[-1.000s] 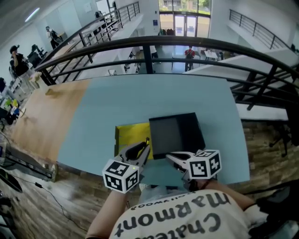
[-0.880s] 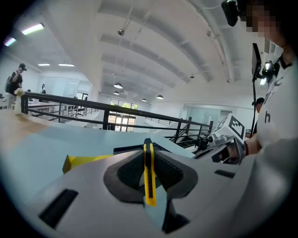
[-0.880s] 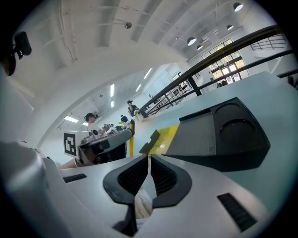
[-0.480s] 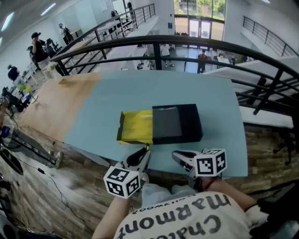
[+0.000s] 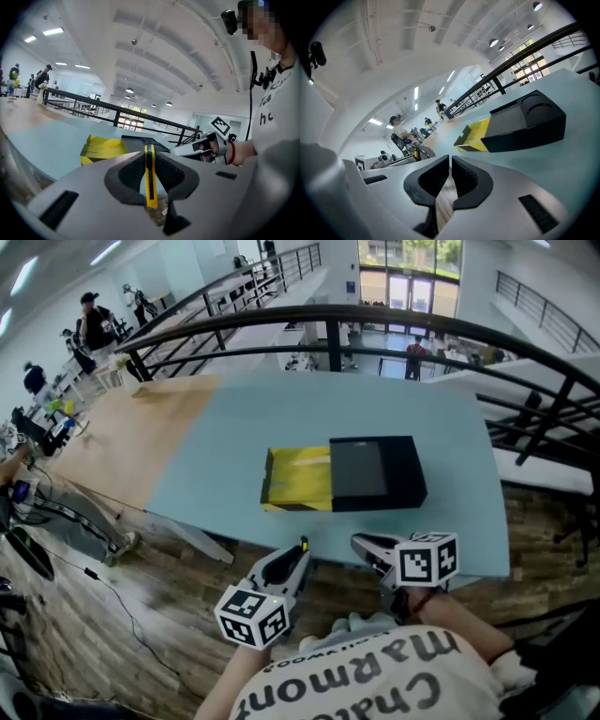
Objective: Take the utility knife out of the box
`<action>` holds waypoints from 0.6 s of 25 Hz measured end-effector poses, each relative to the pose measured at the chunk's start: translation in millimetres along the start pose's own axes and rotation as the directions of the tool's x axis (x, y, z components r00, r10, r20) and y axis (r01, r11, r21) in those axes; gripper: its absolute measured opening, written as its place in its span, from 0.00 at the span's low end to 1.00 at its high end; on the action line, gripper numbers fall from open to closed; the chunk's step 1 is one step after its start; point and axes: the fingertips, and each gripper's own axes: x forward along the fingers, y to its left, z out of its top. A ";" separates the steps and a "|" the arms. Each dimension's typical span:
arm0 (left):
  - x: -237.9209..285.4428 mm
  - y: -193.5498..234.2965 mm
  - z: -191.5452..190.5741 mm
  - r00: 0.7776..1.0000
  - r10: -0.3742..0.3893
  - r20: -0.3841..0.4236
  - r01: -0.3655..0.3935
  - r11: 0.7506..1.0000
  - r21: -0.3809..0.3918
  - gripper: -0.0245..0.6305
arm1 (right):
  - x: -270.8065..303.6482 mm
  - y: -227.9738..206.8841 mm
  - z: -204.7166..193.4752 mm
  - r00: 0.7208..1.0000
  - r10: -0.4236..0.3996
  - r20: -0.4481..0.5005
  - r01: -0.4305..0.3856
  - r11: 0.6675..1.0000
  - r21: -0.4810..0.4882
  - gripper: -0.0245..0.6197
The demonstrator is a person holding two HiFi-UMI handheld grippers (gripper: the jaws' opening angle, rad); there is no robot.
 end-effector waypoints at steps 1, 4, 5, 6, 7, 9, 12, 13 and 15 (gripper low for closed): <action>-10.4 2.3 -2.7 1.000 -0.006 -0.004 0.006 1.000 -0.007 0.13 | 3.6 8.1 -3.6 1.000 -0.003 0.005 0.003 1.000 0.004 0.10; -43.2 10.8 -8.4 0.999 -0.028 -0.031 0.028 1.000 -0.010 0.13 | 14.8 35.5 -15.8 1.000 -0.008 0.016 0.008 1.000 0.007 0.10; -52.8 14.7 -9.1 0.999 -0.033 -0.039 0.033 0.999 -0.009 0.13 | 18.3 44.5 -19.5 1.000 -0.007 0.020 0.007 1.000 0.009 0.10; -60.9 18.9 -9.3 0.998 -0.036 -0.044 0.035 0.999 -0.009 0.13 | 21.2 52.9 -23.0 1.000 -0.006 0.024 0.006 1.000 0.009 0.10; -67.3 23.1 -8.8 0.998 -0.037 -0.043 0.037 0.999 -0.010 0.13 | 23.4 60.1 -26.4 1.000 -0.007 0.026 0.007 1.000 0.005 0.10; -76.7 30.6 -6.3 0.999 -0.042 -0.031 0.042 0.999 -0.008 0.13 | 26.9 69.2 -33.1 0.999 -0.024 0.022 0.025 1.000 -0.017 0.10; -90.7 38.4 -8.7 0.999 -0.047 -0.022 0.047 0.999 0.005 0.13 | 29.0 75.7 -47.0 0.998 -0.059 0.016 0.060 0.998 -0.022 0.10; -95.7 40.5 -11.2 0.999 -0.046 -0.022 0.047 0.999 0.004 0.13 | 28.3 76.8 -51.6 0.997 -0.070 0.017 0.070 0.997 -0.014 0.10; -104.4 44.8 -16.4 0.999 -0.046 -0.023 0.046 0.999 -0.008 0.13 | 24.3 76.7 -58.2 0.995 -0.095 0.026 0.096 0.995 -0.002 0.10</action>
